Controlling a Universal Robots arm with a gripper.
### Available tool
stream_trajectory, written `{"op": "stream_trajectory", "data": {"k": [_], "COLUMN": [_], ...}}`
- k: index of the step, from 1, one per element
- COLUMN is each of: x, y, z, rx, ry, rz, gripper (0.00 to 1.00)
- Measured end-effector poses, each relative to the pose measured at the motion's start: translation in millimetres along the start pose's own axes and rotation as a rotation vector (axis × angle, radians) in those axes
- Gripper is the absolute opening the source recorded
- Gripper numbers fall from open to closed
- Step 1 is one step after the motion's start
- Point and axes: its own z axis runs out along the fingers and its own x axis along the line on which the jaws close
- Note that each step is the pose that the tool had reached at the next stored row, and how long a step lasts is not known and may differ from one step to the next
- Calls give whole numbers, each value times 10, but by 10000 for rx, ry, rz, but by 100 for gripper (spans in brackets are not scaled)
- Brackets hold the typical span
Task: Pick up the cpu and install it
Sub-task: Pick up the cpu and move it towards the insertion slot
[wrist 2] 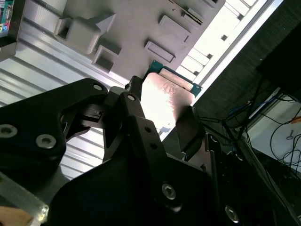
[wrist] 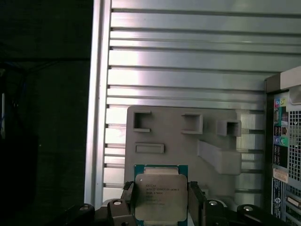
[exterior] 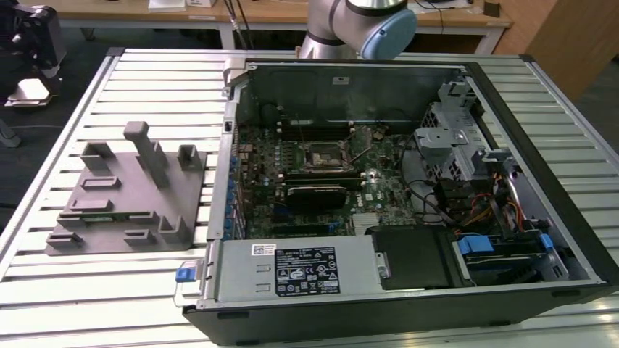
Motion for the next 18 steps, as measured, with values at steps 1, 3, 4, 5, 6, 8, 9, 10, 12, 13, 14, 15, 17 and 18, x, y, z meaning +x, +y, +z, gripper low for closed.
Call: {"op": "stream_trajectory", "data": {"k": [1,3,4,5,6,8,9,10,12,13,14,15,17,18], "x": [-7,-22,-32,-41,-51,-70,-78,-86,-99,-105,-111,-116,-126,-131], "y": [0,-1,-1,-1,-1,-2,-2,-2,-2,-2,-2,-3,-3,-3], "z": [0,0,-1,-1,0,-1,-1,-1,-1,-2,-2,-2,-2,-2], "rx": [0,0,0,0,0,0,0,-1,0,0,0,0,0,0], "ry": [0,0,0,0,-1,0,-1,-1,0,0,0,-1,0,-1], "rz": [-1,-1,-1,0,-1,-1,0,-1,0,0,0,-1,0,0], "gripper": [54,54,54,54,54,54,54,54,54,54,54,54,54,54]}}
